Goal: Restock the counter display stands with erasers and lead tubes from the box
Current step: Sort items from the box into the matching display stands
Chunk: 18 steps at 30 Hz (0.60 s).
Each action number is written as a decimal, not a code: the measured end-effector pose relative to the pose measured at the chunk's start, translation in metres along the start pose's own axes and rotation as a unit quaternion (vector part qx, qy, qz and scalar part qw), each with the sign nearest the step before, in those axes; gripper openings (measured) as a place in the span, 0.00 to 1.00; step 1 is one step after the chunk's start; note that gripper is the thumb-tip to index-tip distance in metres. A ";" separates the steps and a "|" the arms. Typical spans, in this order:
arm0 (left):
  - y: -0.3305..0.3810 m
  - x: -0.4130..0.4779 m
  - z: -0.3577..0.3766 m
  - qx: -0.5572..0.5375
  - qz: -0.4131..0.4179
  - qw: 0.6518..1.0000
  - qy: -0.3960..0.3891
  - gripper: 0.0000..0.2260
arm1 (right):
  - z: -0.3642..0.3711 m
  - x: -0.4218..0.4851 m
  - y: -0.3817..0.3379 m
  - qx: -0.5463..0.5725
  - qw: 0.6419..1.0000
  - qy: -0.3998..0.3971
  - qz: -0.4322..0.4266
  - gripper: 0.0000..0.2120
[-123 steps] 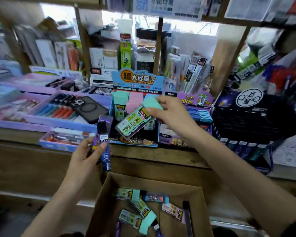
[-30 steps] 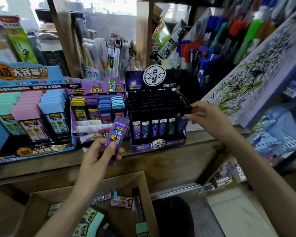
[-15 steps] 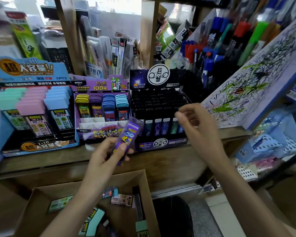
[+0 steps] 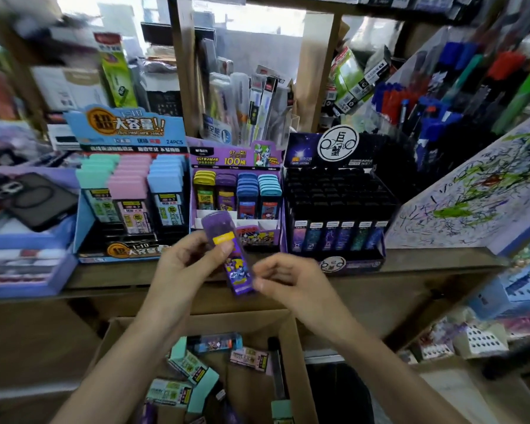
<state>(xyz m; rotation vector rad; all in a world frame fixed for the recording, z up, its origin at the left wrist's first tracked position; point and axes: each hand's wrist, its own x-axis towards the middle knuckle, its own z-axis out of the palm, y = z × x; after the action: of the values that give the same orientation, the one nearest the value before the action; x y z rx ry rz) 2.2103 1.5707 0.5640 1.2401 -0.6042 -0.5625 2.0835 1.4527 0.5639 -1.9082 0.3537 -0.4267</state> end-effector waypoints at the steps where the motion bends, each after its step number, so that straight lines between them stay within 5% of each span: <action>1: 0.003 0.001 -0.004 0.039 0.010 0.999 -0.007 0.07 | 0.002 0.002 -0.003 -0.038 0.999 -0.025 -0.001 0.11; 5: 0.016 0.011 -0.016 0.192 0.080 0.977 -0.043 0.05 | -0.005 0.028 -0.030 -0.048 0.997 0.040 -0.053 0.07; 12: 0.026 0.032 -0.027 0.282 0.156 0.946 -0.042 0.11 | -0.003 0.078 -0.065 -0.123 0.986 0.029 -0.106 0.05; 15: 0.019 0.043 -0.043 0.432 0.221 0.874 0.012 0.11 | -0.019 0.102 -0.074 -0.133 0.981 0.079 -0.115 0.05; 18: 0.007 0.047 -0.059 0.532 0.224 0.817 -0.015 0.14 | -0.031 0.124 -0.076 -0.156 0.975 0.114 -0.110 0.04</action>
<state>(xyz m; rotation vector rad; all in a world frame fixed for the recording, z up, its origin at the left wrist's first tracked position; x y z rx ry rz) 2.2851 1.5805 0.5637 2.0330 -1.2885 0.2406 2.1837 1.4007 0.6612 -2.2206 0.3773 -0.7809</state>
